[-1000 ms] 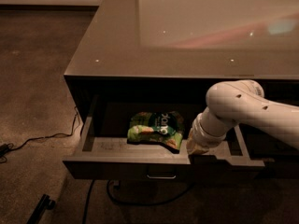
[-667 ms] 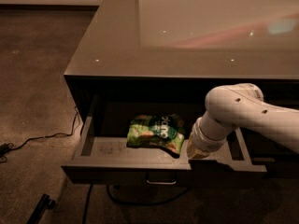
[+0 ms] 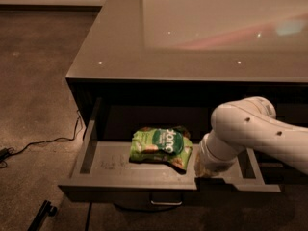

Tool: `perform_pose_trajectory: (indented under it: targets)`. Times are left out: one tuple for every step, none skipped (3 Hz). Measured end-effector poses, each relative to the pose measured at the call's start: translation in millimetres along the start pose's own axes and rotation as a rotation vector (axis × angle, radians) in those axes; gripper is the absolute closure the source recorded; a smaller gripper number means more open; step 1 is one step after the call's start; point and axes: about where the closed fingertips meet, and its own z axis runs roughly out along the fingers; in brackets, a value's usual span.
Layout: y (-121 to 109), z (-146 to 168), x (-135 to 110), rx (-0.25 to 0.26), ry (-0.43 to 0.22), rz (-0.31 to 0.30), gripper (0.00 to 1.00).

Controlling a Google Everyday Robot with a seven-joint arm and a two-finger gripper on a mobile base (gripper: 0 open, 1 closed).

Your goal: Open top drawer

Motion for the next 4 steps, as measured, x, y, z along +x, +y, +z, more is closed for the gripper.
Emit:
perform_pose_trajectory:
  targets:
    - [18.7,-4.0,3.8,-0.001,0.013,0.011,1.00]
    - [19.4,-4.1,4.2,-0.002,0.014,0.011,0.81]
    - [19.5,-4.1,4.2,-0.002,0.014,0.011,0.58]
    - [19.5,-4.1,4.2,-0.002,0.014,0.011,0.35]
